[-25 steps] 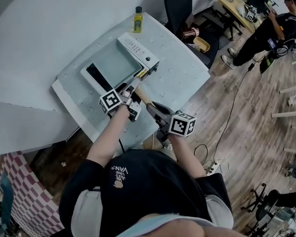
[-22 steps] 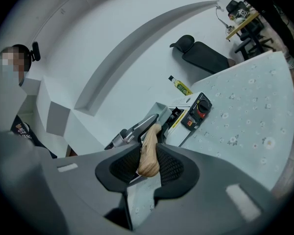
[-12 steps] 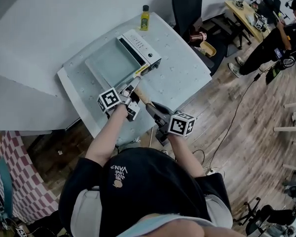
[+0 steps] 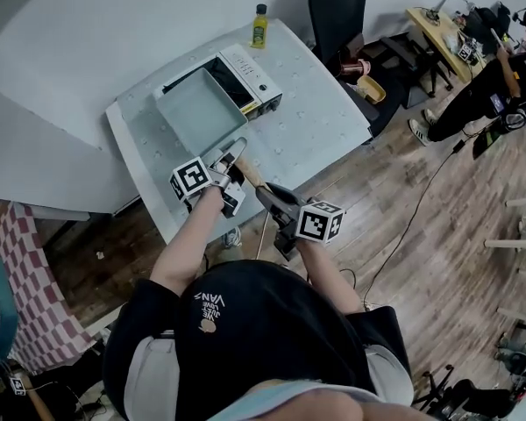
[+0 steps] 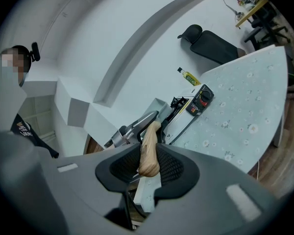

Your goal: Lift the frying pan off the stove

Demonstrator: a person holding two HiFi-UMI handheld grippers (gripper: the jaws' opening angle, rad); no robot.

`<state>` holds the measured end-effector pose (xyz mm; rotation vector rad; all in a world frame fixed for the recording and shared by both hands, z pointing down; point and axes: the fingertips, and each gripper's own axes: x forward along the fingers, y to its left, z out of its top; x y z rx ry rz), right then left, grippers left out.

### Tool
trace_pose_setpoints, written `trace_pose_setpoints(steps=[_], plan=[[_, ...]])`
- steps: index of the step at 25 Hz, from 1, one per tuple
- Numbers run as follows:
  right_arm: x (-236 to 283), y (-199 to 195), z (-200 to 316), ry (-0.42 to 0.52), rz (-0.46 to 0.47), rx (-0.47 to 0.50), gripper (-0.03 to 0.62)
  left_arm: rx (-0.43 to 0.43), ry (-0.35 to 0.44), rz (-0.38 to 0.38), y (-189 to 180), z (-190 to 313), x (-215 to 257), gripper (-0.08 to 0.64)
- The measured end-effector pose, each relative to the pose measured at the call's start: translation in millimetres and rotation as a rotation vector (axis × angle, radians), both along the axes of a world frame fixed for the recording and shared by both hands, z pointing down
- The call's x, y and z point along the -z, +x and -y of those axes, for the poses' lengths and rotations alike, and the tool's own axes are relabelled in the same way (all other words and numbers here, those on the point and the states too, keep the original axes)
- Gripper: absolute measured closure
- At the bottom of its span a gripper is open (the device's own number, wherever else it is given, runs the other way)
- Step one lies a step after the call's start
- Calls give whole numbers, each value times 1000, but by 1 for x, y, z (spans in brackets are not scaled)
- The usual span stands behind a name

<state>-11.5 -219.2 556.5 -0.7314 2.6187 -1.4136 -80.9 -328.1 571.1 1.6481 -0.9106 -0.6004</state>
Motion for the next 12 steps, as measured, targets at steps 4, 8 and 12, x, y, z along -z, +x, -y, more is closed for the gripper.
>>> trace_pose_setpoints(steps=[4, 8, 12], plan=[[0, 12, -16, -1, 2, 15, 488, 15, -3, 3, 10, -17, 0, 419], [1, 26, -33, 0, 1, 29, 488, 26, -6, 7, 23, -35, 1, 419], [2, 38, -50, 4, 2, 39, 488, 36, -6, 8, 33, -52, 1, 419]])
